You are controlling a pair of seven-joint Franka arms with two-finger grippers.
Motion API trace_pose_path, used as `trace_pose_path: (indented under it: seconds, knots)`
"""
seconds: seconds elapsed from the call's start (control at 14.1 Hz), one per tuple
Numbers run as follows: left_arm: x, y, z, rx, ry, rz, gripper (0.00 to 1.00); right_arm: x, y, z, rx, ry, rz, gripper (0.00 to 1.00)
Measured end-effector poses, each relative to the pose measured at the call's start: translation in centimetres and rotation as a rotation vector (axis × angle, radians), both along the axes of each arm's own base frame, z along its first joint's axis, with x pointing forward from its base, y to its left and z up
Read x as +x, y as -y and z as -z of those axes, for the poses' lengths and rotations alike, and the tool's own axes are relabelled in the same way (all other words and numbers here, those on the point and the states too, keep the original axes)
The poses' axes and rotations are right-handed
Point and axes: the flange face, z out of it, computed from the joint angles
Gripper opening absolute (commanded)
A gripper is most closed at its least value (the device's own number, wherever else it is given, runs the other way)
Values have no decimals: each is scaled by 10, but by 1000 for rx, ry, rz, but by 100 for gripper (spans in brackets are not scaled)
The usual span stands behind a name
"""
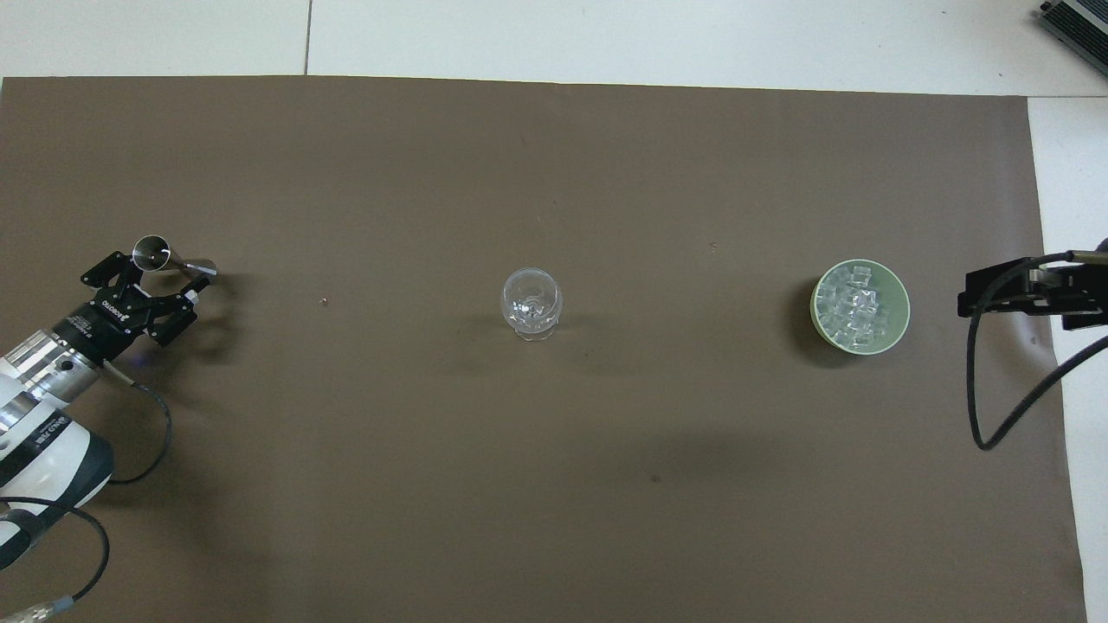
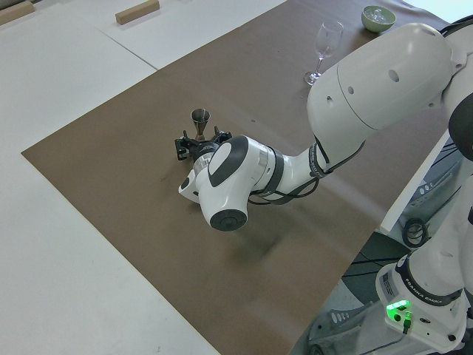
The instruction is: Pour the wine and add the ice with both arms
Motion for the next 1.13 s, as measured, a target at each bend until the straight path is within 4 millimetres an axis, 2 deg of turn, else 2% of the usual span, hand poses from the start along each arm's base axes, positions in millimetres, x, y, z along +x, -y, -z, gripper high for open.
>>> trace_pose_path:
  seconds: [0.43,1.13]
  knots:
    - [1,0,-1,-9,4,-18,70,0,0,0,0,0,0,100]
    - [3,2,0,-14,2,-39,55,0,0,0,0,0,0,100]
